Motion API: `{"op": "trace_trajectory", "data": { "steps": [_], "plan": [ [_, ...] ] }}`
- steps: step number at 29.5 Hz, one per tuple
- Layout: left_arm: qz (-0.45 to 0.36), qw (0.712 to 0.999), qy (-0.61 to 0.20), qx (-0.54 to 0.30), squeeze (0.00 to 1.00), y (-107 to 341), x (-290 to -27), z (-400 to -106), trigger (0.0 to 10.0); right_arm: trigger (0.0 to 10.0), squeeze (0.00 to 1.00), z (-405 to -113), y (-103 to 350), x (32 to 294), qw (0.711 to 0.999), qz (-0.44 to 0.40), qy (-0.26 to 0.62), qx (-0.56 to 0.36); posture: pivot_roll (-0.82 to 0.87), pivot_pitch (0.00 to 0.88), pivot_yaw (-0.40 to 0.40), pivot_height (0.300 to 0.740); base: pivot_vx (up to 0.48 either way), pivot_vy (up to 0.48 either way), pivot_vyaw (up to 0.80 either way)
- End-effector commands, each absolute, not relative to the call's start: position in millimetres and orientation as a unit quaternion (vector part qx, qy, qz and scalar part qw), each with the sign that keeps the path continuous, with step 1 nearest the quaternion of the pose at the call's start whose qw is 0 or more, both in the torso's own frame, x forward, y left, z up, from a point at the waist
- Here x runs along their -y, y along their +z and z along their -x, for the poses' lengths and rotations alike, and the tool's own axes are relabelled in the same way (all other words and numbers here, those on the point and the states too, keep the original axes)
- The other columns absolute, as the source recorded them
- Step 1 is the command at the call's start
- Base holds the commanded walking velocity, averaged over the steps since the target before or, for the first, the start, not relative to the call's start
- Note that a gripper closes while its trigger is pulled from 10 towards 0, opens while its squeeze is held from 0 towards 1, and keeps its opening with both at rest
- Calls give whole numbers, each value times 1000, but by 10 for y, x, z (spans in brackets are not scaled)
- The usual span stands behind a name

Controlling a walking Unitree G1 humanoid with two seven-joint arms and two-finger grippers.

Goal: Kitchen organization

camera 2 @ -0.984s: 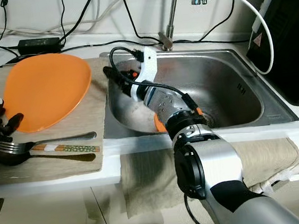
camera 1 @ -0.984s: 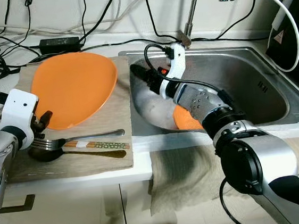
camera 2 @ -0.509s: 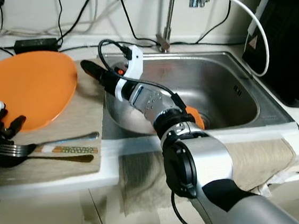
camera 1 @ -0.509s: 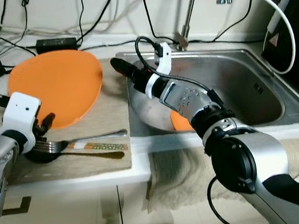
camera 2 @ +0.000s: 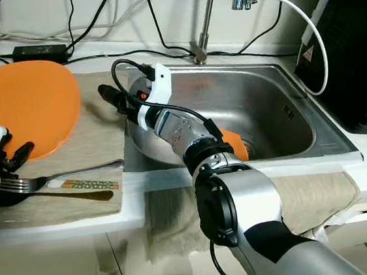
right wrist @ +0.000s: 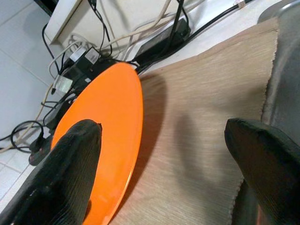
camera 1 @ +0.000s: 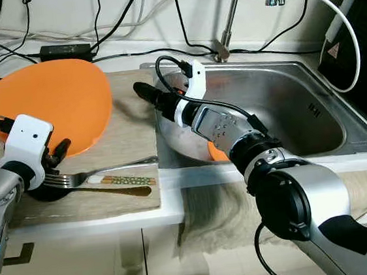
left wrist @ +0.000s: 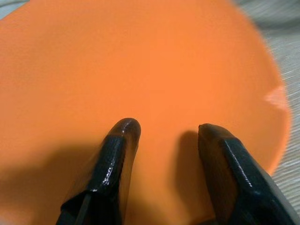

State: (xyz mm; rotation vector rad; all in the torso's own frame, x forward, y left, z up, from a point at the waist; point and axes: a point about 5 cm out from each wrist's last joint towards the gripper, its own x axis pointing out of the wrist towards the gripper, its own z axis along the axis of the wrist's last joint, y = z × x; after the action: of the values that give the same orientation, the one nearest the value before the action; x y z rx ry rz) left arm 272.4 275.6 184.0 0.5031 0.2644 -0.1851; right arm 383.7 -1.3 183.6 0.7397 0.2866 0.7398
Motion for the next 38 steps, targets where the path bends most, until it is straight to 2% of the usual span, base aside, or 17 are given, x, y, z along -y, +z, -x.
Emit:
{"op": "trace_trajectory", "data": {
  "steps": [1,5,10,13,23,26,32,38],
  "plan": [
    [-231,945,-157,-169,0,1608,-2610,-2664,10000,10000,0,-3874,1893,77,857,-358,350,-120,-13,35,-158,740,0,0,0],
    [-226,941,-211,-133,0,1757,-2451,-2700,10000,10000,0,-3922,1944,195,862,-357,344,-102,-7,10,-144,740,0,0,0],
    [-228,938,-233,-117,0,1839,-2395,-2744,10000,10000,0,-3947,1976,260,868,-348,343,-91,-8,0,-136,740,0,0,0],
    [-226,936,-258,-82,0,1980,-2287,-2831,10000,10000,0,-3989,2030,394,870,-351,340,-72,-13,0,-119,740,0,0,0],
    [-237,939,-243,-51,0,2089,-2207,-3049,10000,10000,0,-4022,2034,573,879,-344,327,-51,-16,0,-101,740,0,0,0],
    [-248,939,-231,-51,0,2110,-2222,-3085,10000,10000,0,-4024,2036,590,879,-342,328,-48,-17,0,-99,740,0,0,0],
    [-258,951,-161,-49,0,2221,-2432,-3134,10000,10000,0,-3995,1966,664,890,-283,352,-56,-5,0,-110,740,0,0,0],
    [-266,951,-125,-91,0,2150,-2682,-3080,10000,10000,0,-3923,1776,768,900,-236,362,-65,-6,0,-109,740,0,0,0]
  ]
}}
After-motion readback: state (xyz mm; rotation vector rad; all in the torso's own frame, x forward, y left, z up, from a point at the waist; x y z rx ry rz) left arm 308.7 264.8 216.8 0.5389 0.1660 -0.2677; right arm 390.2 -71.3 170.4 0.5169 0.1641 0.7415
